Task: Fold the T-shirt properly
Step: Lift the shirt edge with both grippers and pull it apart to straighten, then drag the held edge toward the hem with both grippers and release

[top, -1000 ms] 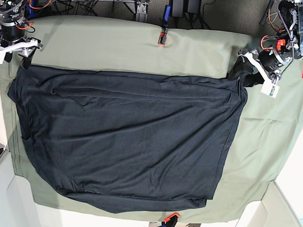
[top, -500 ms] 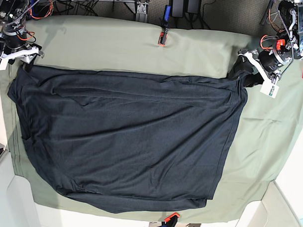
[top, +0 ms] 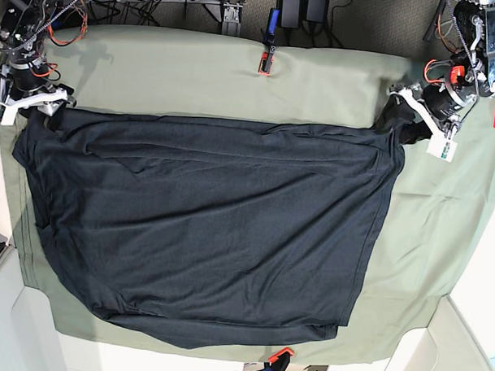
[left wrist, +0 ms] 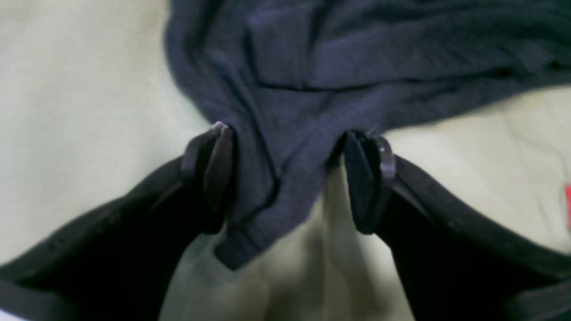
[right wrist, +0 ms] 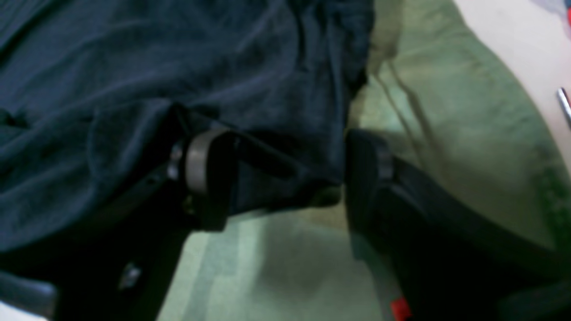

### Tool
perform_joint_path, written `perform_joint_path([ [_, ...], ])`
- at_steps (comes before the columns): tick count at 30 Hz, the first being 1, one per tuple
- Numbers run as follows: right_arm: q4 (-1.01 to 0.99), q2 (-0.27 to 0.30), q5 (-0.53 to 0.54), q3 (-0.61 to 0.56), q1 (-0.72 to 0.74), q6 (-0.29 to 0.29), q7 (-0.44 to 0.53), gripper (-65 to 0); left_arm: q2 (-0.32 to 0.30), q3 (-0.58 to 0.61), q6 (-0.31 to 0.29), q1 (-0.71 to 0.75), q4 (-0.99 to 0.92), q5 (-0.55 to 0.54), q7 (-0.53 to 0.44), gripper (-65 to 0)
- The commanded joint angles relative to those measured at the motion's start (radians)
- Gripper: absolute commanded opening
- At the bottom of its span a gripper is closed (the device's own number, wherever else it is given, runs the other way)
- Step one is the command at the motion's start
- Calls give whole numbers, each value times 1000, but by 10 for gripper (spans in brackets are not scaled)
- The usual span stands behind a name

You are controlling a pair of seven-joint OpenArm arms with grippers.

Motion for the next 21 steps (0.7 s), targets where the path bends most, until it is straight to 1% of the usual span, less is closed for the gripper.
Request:
perform_joint_path([
  [1,13,11,14,2,5,7,9,-266,-14,-6,34,2,3,47,28,-223],
  [5,13,10,14,2,5,7,9,-271,-12,-5,34,2,3,50,29,-223],
  [6,13,10,14,2,5,7,9,-298,-11,-5,34,2,3,50,29,-225],
  [8,13,10,14,2,5,8,9,-390,-5,-5,33,3,3,59,8,-225],
  [10,13,10,14,2,5,34,10,-468,6,-4,33,3,3,105,-41,-237],
  [11,13,10,14,2,5,54,9,-509,9,-3,33,3,3,122,-60,-266],
  [12,13,10,14,2,5,71,9,-558,10,-2,32,3,3,135,-70,-323],
  [13,13,11,13,2,5,82,9,-618,10,-2,29,3,3,144,-72,-404],
  [14,13,10,14,2,5,86,9,-650,10,-2,15,3,3,144,-72,-493],
  [16,13,11,10,2,5,86,9,-650,10,-2,-24,3,4,143,-60,-642],
  [18,16,11,-13,2,5,86,8,-650,2,-2,-58,3,13,137,-23,-650],
  [21,32,19,-50,5,-1,85,-3,-650,-6,-19,-61,4,52,135,33,-650],
])
